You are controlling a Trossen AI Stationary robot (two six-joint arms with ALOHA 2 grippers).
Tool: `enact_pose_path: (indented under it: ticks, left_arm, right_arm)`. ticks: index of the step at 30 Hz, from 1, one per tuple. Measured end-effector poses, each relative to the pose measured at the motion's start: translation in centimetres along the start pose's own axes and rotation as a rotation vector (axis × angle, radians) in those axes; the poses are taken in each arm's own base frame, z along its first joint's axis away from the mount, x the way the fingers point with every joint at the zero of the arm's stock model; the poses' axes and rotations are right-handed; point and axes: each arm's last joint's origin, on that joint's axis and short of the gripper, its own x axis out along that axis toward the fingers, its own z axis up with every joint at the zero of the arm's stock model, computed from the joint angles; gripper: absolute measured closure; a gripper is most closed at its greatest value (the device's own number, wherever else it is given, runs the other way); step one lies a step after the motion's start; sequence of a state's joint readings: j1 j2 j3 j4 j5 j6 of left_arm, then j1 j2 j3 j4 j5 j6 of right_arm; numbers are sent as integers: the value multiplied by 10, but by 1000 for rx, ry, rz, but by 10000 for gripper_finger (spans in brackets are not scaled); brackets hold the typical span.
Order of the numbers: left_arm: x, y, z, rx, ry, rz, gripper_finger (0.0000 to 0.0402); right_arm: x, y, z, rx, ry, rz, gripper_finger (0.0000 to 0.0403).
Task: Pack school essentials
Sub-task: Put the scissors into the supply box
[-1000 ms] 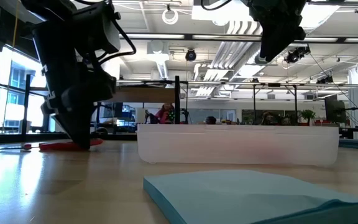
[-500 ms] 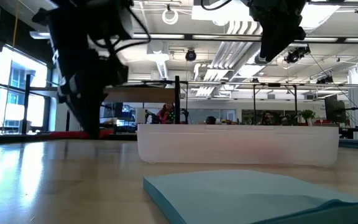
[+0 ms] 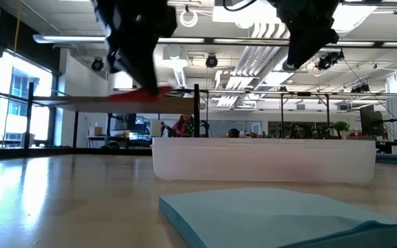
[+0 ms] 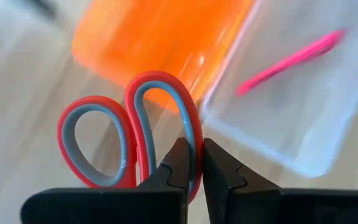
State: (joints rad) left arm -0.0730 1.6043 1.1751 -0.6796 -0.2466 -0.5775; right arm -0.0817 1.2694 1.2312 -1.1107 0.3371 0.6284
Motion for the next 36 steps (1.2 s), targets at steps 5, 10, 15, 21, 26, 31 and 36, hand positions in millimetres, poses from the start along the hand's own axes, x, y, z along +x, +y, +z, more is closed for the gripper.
enact_pose_path:
  ticks: [5, 10, 15, 21, 26, 31, 36]
  left_arm:
    - [-18, -12, 28, 137, -180, -68, 393]
    - [-27, -21, 44, 286, -331, -151, 393]
    - [-31, -27, 53, 447, -448, -177, 390]
    - [-32, -40, 55, 545, -511, -308, 387]
    - [-9, -56, 45, 604, -450, -345, 386]
    - [13, -67, 39, 594, -407, -367, 386]
    - [21, -74, 40, 580, -430, -448, 385]
  right_arm:
    - [1, -7, 5, 37, 16, -3, 263]
    - [-10, -15, 17, 79, -23, -15, 263]
    - [-28, -25, 34, 119, -91, -14, 263]
    - [-43, -35, 48, 151, -151, -5, 263]
    - [-43, -41, 51, 174, -152, -21, 263]
    - [-42, -44, 51, 180, -140, -36, 263]
    - [-42, -45, 51, 186, -139, -40, 263]
